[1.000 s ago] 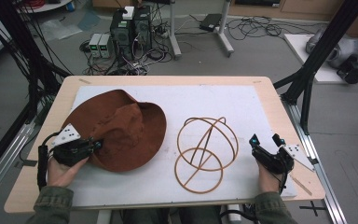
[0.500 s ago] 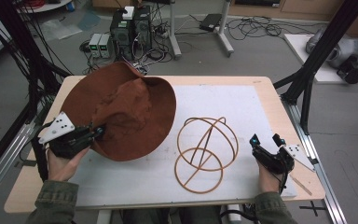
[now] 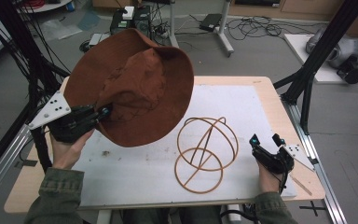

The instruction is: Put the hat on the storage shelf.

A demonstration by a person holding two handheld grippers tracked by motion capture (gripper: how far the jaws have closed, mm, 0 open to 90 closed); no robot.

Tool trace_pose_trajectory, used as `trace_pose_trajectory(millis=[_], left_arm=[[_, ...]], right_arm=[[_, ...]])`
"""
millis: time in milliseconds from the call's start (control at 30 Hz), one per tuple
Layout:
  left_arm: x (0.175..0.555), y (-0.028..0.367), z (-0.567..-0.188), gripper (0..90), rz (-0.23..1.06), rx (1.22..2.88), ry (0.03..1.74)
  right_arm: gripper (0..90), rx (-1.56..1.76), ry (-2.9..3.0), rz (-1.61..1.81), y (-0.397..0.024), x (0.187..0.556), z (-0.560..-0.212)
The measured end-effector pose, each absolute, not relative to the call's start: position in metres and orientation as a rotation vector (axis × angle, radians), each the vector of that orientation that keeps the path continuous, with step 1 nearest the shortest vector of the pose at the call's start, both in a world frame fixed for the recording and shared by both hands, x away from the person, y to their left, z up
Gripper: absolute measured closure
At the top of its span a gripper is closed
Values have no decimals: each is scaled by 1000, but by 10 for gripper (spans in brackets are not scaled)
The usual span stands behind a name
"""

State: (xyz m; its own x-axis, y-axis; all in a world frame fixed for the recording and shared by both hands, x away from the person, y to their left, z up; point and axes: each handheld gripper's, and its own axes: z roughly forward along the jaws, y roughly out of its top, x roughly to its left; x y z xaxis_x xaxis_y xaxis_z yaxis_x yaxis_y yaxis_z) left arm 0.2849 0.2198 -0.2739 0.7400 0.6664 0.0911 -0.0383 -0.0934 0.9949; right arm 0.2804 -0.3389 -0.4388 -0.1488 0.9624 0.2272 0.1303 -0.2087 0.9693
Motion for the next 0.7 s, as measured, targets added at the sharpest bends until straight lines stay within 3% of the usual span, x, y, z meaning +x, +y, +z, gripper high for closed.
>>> trace_pose_trajectory(millis=[433,700], left_arm=[[285,155,-242,881,462,1493,293],[289,103,-226,881,344,1557,186]], right_arm=[[111,1375,1313,1440,-339,281,-439],[110,1368,1320,1440,-340,282,-439]])
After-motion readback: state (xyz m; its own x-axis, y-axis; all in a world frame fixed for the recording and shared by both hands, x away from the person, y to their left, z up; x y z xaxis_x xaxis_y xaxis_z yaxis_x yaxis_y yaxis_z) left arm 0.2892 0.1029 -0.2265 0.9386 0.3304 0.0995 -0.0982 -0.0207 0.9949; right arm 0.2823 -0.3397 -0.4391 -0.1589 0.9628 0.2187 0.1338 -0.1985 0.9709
